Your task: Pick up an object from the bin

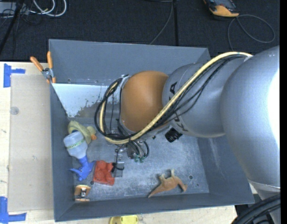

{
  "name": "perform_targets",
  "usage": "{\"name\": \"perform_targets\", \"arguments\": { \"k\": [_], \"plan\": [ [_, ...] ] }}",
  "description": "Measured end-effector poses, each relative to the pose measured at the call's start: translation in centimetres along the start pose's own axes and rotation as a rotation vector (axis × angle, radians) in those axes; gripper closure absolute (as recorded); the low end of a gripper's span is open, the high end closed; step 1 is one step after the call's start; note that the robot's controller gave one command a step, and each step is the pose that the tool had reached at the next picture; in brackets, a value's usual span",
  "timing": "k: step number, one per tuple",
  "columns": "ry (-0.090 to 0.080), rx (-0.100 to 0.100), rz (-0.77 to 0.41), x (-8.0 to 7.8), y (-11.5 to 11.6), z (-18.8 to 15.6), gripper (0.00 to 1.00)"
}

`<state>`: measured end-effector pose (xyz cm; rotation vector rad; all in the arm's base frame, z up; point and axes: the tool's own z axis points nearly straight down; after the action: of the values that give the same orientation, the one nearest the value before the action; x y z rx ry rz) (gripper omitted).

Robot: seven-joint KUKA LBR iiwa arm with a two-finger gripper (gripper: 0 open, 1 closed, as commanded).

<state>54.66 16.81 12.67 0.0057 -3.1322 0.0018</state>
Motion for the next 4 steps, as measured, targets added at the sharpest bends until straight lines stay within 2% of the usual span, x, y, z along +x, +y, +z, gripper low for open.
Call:
{"name": "perform_targets", "arguments": {
  "k": [1, 2, 3, 4],
  "plan": [
    [-0.007, -0.001, 0.005, -0.2, -0.1, -0.4, 0.0],
    [-0.001, 0.0, -0.061, 3.8, 2.1, 5.2, 0.0],
    [0.003, 0.001, -0.071, 5.0, 2.5, 5.3, 0.0],
    [0.0, 0.0, -0.037, 4.2, 0.3, 2.9, 0.0]
  ]
}}
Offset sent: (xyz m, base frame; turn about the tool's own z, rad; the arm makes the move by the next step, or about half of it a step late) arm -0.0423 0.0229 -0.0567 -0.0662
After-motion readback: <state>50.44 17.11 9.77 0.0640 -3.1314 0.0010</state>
